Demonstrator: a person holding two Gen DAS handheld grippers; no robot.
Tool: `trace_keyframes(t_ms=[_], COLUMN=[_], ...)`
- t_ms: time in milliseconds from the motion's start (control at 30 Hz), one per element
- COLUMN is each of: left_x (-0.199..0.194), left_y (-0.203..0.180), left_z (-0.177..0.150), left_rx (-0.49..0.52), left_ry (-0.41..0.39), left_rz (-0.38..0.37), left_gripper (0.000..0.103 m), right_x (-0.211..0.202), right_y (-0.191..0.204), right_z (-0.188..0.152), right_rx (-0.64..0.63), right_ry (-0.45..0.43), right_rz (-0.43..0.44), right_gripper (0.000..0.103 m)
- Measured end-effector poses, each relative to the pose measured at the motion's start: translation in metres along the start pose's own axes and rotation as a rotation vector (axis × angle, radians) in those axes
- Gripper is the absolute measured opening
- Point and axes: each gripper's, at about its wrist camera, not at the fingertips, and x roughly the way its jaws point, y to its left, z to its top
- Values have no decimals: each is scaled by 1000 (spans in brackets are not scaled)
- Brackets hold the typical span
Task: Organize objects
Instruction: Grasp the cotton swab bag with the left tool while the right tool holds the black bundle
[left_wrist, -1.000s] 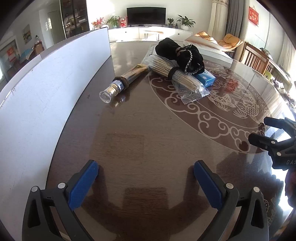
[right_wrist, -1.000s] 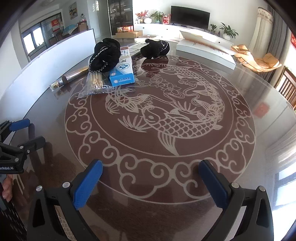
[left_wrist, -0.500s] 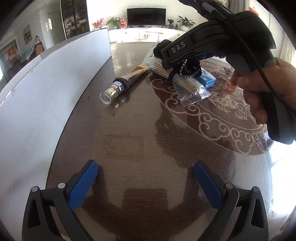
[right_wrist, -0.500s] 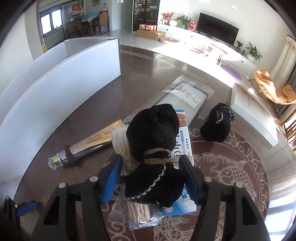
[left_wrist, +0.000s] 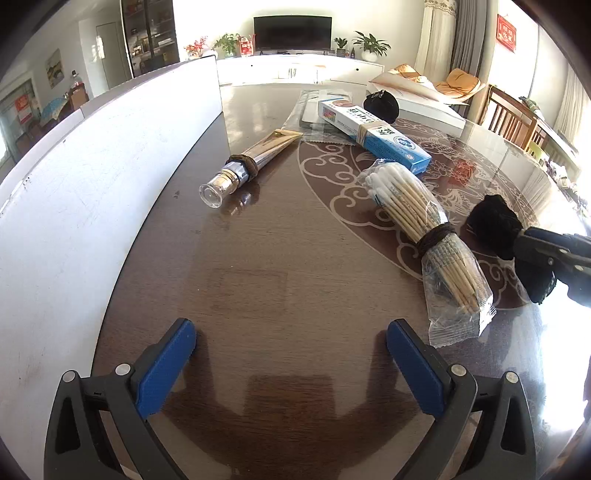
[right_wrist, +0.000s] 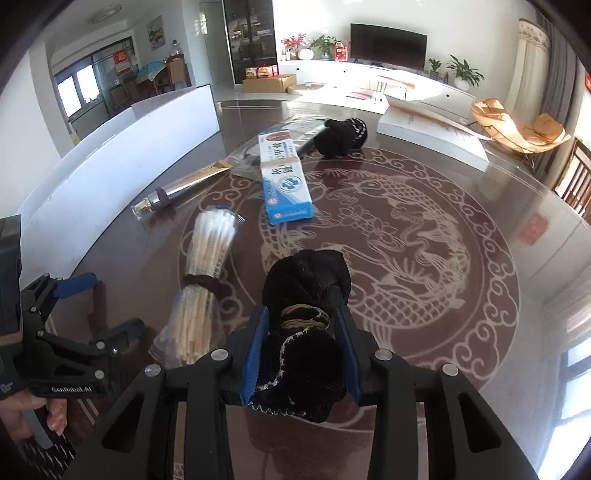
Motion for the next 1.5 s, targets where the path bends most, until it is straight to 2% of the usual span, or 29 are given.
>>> trace_keyframes(t_ms=[133,200,267,333,400,500,633,1100,1133,1167,1233,1300,1367,1500], left_x=[0,0,0,0,0,0,-1,-1,-1,-6,-22,-36,-34,-8], left_y=[0,0,0,0,1,1,0,1,2,5,10,7,-8,-50], left_z=[0,0,0,0,0,0,0,-1,0,1,2,4,13,35], left_rx=[0,0,0,0,0,0,0,-1,-10,-33,-84,-104,-72,-10], left_ry=[0,0,0,1,2,1,1,11,17,7,-59,-129,-121,-53], left_rz=[0,0,-1,-2,-1,-1,-1,-1,-17,-71,-187,-255,-269,-225], left_gripper=[103,103,103,103,103,103,103,103,103,103,103,103,103,103], right_x=[-7,-3,-3,1,4,7,11,11,11,11,11,11,10,10], right_y=[-40,-51,-54,-50,-44,-34,-41,-40,-40,-40,-40,-39,-37,-35], right_z=[-19,-24,-27,-31,-36,-35,-36,-36,-36,-36,-36,-36,-36,-36], right_rx=[97,121,114,90,59,16,48,46,46,47,46,42,35,28], right_ry=[1,12,12,12,5,5,19,20,20,20,20,17,14,10], right_rz=[-32,-42,-59,-96,-116,-138,-126,-133,-135,-136,-136,-142,-151,-161], right_gripper=[39,47,76,92,96,98,103,103,103,103,103,103,103,103])
